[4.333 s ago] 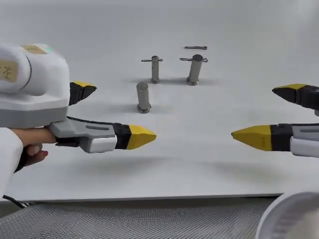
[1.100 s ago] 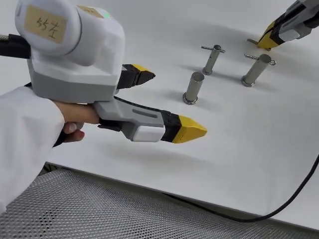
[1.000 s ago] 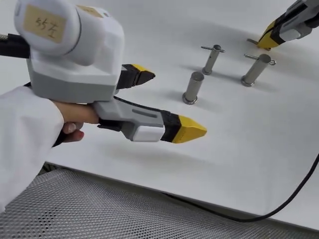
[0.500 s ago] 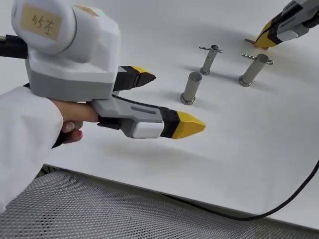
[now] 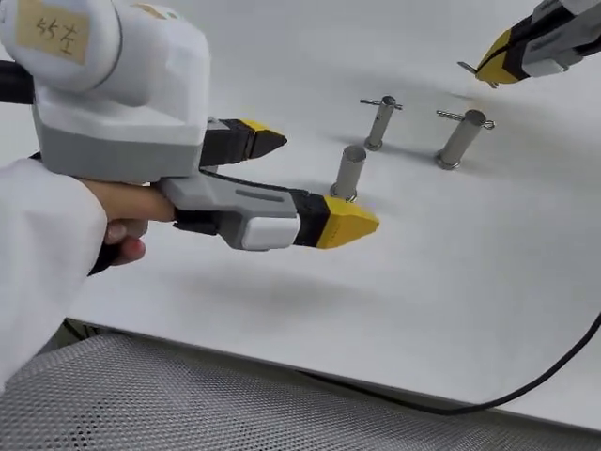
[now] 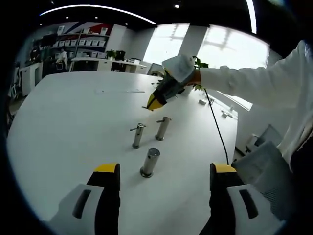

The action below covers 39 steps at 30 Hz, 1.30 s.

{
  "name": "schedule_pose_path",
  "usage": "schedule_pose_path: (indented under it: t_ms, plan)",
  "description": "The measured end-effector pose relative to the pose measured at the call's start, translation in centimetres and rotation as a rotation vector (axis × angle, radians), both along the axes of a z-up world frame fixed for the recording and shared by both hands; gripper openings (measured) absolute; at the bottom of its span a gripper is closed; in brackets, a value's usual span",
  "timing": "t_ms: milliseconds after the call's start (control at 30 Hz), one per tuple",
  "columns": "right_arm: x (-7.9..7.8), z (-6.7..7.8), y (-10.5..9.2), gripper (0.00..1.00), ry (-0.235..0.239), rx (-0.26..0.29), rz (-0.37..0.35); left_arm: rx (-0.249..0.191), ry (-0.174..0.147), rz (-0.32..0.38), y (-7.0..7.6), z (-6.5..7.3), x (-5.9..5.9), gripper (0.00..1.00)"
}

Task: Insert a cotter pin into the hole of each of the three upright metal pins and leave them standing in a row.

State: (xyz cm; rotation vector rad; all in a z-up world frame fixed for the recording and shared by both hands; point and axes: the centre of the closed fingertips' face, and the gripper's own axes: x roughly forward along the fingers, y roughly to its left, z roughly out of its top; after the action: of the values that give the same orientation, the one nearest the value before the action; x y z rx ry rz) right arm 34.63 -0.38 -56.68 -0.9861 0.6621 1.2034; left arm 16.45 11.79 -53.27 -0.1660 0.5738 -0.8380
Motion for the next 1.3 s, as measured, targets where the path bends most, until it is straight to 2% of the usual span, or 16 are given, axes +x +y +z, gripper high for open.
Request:
schedule_pose_path:
  t_ms: [33,67,200,367,467,533,633,800,867,933,1000,1167,1300]
  plan:
    - [-0.2,0.4,0.1,0.00,-0.010,0.015,-0.001,-0.021,-0.004,0.010,-0.6,1.4,0.2,0.71]
    - [-0.6,1.0,0.1,0.00,-0.028,0.028,0.009,-0.028,-0.008,0.011,-0.7,2.0,0.3,0.70]
    - [-2.3,3.4,0.7,0.00,-0.086,0.090,0.037,-0.031,-0.033,-0.002,-0.8,3.1,0.9,0.67]
    - [-4.7,6.0,1.5,0.00,-0.141,0.164,0.054,-0.034,-0.040,0.000,-0.7,3.7,1.7,0.67]
    - [-5.4,6.6,1.8,0.00,-0.183,0.190,0.077,-0.021,-0.056,0.011,-0.5,3.9,2.5,0.67]
    - [-6.3,7.0,2.2,0.00,-0.229,0.203,0.117,-0.042,-0.056,0.028,-0.4,4.3,3.1,0.65]
    - [-8.0,7.3,2.7,0.00,-0.231,0.227,0.119,-0.091,-0.044,0.045,-0.6,5.1,3.7,0.63]
    - [-10.5,7.8,3.5,0.00,-0.271,0.242,0.140,-0.125,-0.007,0.043,-1.0,5.6,4.1,0.55]
    - [-10.7,8.2,3.7,0.00,-0.316,0.236,0.157,-0.132,0.000,0.032,-1.4,5.8,4.1,0.51]
    - [-11.1,8.4,3.7,0.00,-0.386,0.192,0.194,-0.142,0.015,0.015,-1.9,5.9,4.0,0.47]
    - [-12.0,8.4,4.2,0.00,-0.383,0.199,0.196,-0.145,0.023,0.003,-2.2,6.0,3.9,0.41]
    - [-13.9,8.4,4.8,0.00,-0.374,0.220,0.209,-0.170,0.045,-0.020,-3.6,6.2,3.6,0.38]
    - [-15.1,8.4,5.4,0.00,-0.376,0.224,0.221,-0.174,0.034,-0.048,-4.4,6.4,3.2,0.30]
